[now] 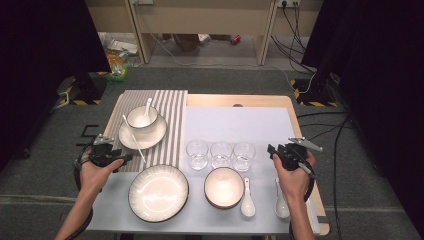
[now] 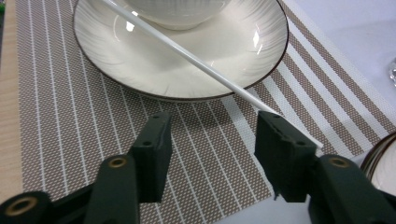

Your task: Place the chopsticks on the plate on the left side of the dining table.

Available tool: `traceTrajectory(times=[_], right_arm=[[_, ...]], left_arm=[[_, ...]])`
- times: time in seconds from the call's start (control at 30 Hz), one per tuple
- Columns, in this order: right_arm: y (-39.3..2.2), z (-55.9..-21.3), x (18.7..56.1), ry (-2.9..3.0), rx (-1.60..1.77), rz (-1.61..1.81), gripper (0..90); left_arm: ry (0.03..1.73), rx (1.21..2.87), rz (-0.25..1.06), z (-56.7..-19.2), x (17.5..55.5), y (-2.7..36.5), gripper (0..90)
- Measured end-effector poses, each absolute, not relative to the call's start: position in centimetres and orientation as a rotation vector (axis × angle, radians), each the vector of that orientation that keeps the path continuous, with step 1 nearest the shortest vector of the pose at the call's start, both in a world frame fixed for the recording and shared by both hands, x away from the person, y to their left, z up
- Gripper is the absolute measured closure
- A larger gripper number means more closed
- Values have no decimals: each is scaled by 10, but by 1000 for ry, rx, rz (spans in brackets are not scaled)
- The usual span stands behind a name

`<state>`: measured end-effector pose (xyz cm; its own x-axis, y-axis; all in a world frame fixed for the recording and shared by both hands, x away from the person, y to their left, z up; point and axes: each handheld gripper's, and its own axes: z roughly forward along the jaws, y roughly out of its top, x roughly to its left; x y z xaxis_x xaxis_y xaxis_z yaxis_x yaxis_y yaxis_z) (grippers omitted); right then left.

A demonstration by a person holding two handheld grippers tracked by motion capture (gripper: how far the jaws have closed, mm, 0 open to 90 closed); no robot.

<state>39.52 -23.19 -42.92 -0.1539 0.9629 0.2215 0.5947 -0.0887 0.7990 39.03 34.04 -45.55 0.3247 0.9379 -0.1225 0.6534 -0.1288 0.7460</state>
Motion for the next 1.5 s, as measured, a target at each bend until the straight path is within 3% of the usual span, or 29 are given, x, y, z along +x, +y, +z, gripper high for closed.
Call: traceTrajectory(times=[0.3, 1.03, 1.5], right_arm=[[-239, -427, 398, 1771, 1712, 1091, 563], [-290, -440, 394, 1901, 1922, 803, 600], [-290, -453, 398, 1998, 1967, 679, 665]], left_arm=[[1404, 1807, 609, -470, 359, 354, 369], [1411, 1770, 601, -476, 351, 357, 347], [1413, 1765, 601, -474, 349, 358, 341]])
